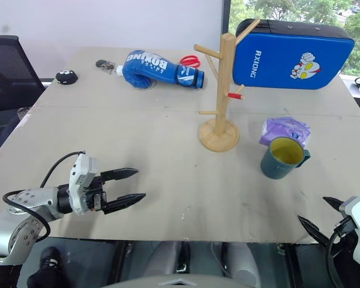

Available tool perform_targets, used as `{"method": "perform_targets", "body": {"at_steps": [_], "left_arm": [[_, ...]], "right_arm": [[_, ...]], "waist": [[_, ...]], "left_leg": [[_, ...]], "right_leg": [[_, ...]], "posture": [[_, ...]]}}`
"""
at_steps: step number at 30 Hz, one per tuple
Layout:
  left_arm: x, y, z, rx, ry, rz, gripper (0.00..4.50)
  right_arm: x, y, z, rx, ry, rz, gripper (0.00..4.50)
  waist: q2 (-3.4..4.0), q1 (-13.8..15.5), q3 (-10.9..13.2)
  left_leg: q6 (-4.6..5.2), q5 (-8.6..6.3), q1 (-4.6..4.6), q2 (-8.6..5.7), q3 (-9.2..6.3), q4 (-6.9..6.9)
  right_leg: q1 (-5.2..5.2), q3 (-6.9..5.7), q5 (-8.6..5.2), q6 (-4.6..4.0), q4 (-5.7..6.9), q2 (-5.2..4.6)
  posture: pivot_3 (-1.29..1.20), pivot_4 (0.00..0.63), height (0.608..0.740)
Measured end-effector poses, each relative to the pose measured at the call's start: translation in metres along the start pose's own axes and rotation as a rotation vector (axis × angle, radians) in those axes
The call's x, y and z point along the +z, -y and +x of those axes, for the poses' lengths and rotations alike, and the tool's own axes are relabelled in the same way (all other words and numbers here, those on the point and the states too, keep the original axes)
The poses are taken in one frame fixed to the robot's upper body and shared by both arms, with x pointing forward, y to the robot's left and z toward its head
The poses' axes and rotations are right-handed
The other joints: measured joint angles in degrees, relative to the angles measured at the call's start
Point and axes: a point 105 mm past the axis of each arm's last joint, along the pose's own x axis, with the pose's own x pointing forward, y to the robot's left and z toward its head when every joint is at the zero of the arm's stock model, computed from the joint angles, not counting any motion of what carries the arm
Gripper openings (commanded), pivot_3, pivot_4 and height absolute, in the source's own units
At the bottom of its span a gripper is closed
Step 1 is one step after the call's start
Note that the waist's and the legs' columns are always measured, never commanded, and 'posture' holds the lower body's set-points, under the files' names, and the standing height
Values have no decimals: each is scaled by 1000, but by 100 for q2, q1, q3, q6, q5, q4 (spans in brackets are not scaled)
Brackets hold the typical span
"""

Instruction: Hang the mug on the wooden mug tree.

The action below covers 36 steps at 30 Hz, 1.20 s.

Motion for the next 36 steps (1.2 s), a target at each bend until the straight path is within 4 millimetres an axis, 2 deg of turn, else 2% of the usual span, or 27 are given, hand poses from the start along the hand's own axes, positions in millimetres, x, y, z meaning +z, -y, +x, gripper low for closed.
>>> {"method": "perform_targets", "body": {"at_steps": [2,3,4,6,8,13,22,31,34,36], "left_arm": [[0,0,0,0,0,0,4500],[4,1,2,-24,18,-11,4500],[18,6,9,-86,61,4,4500],[50,28,20,-230,135,101,4500],[60,41,22,-301,153,135,4500],[62,47,27,-339,161,111,4500],[64,50,31,-322,182,110,4500],[64,50,34,-301,189,105,4500],[64,50,34,-301,191,107,4500],[64,51,34,-301,192,107,4500]], "right_arm": [[0,0,0,0,0,0,4456],[6,8,6,-52,31,9,4456],[21,24,16,-137,100,16,4456],[46,38,28,-224,191,-6,4456],[49,41,34,-252,197,6,4456],[44,53,53,-315,189,60,4456],[30,60,64,-323,180,101,4456],[30,64,91,-298,211,110,4456],[32,66,104,-295,230,117,3638],[34,68,110,-294,247,124,2716]], "waist": [[0,0,0],[-11,-7,4],[-21,-19,11],[-10,-15,7],[5,2,-12],[12,0,-8],[12,-8,-8],[13,-19,-7],[14,-22,-7],[15,-18,-7]], "left_leg": [[0,0,0,0,0,0],[-1,0,2,2,-2,0],[-2,1,-5,9,0,16],[-2,1,-7,4,6,27],[0,0,-1,0,4,18],[-1,1,-8,-6,2,-5],[1,1,1,-8,9,0],[1,2,8,-5,11,2],[1,2,7,-6,15,2],[1,2,6,-6,14,2]], "right_leg": [[0,0,0,0,0,0],[1,-1,1,0,0,2],[-2,-4,4,-3,2,1],[0,-5,9,-9,3,-6],[7,-4,18,-27,4,1],[-3,-2,12,-20,1,36],[3,9,7,-9,3,37],[3,17,11,-16,9,46],[3,19,11,-16,8,45],[3,19,11,-16,8,45]], "posture": [[0,150,740],[0,150,740],[0,150,740],[0,150,740],[0,150,740],[0,150,740],[0,150,740],[0,150,740],[0,150,740],[0,150,740]]}}
